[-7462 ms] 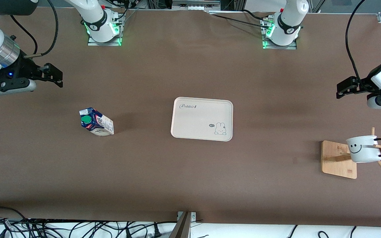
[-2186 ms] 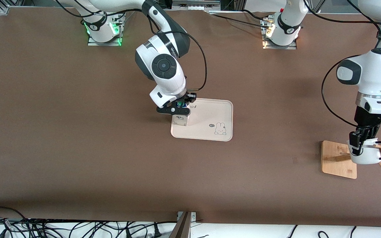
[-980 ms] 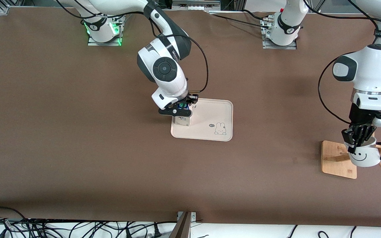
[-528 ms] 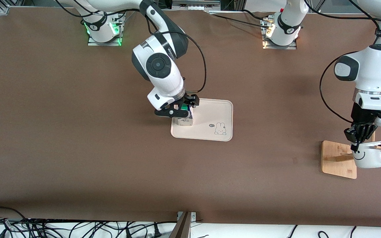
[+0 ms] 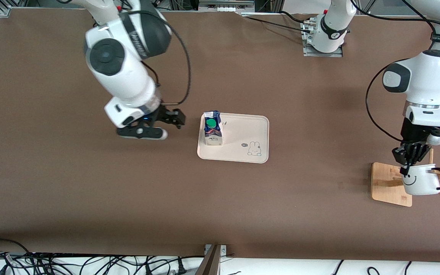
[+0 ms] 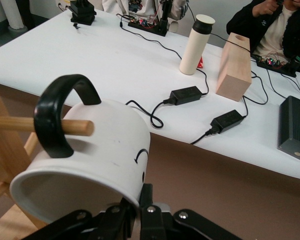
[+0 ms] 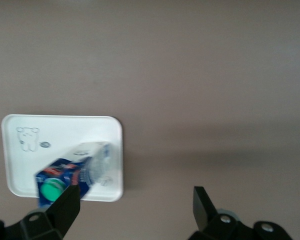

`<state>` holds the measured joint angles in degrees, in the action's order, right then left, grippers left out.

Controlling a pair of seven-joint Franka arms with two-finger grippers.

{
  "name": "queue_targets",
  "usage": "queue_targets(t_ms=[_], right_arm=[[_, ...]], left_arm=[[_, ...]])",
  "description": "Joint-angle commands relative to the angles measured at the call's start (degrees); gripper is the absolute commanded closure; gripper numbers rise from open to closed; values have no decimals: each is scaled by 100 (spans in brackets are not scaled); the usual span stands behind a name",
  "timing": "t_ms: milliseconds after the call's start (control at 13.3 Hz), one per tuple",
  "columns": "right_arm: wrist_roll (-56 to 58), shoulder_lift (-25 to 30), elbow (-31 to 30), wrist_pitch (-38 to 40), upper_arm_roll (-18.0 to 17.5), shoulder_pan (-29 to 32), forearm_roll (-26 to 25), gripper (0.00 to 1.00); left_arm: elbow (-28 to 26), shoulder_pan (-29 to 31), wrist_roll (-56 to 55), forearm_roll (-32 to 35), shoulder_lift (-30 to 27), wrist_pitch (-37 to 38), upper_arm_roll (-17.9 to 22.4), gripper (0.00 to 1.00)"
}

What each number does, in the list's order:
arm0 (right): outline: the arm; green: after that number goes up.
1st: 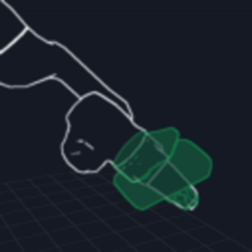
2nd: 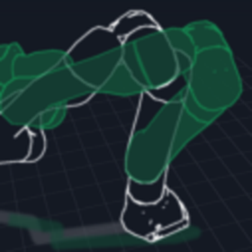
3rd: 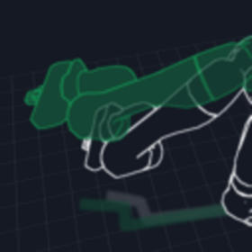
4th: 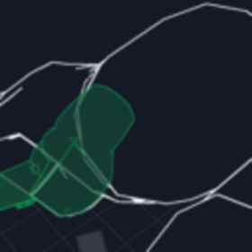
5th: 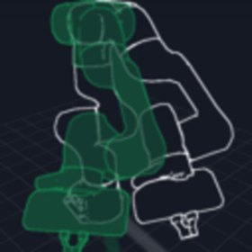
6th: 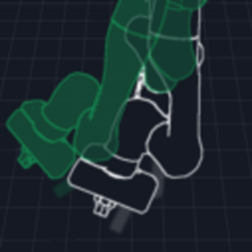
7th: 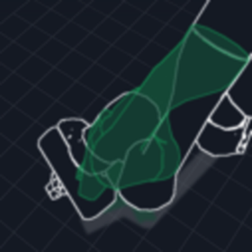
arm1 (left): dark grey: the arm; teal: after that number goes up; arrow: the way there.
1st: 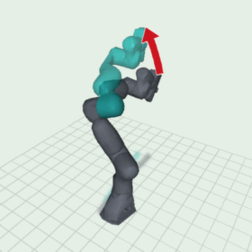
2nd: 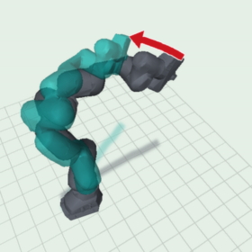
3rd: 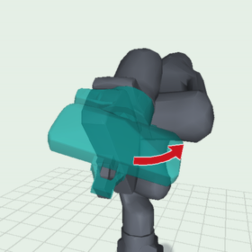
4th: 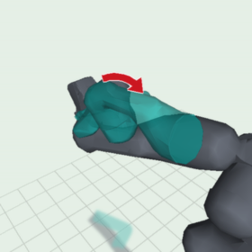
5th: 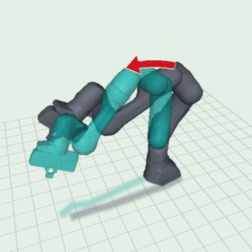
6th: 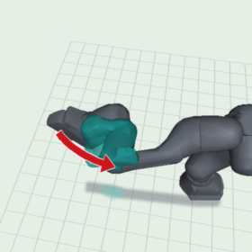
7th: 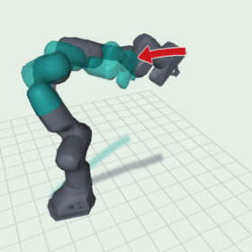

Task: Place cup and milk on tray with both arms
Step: 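Open the right gripper and withdraw while the left gripper lifts the mug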

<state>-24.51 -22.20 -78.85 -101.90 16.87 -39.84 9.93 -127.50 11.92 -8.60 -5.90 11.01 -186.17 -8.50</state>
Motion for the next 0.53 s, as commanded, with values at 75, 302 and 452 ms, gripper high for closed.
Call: queue_targets(t_ms=[75,302,452], right_arm=[[964,584,-139,941,659,-6,238,0],[1159,1312,-708,1190,687,299,28,0],[1298,2023,-1306,1172,-694,1716,-516,0]], left_arm=[[84,-14,130,-69,-450,931,-362,100],[294,-14,130,-61,-722,1765,-398,100],[697,-14,130,-52,-758,2913,-529,100]])
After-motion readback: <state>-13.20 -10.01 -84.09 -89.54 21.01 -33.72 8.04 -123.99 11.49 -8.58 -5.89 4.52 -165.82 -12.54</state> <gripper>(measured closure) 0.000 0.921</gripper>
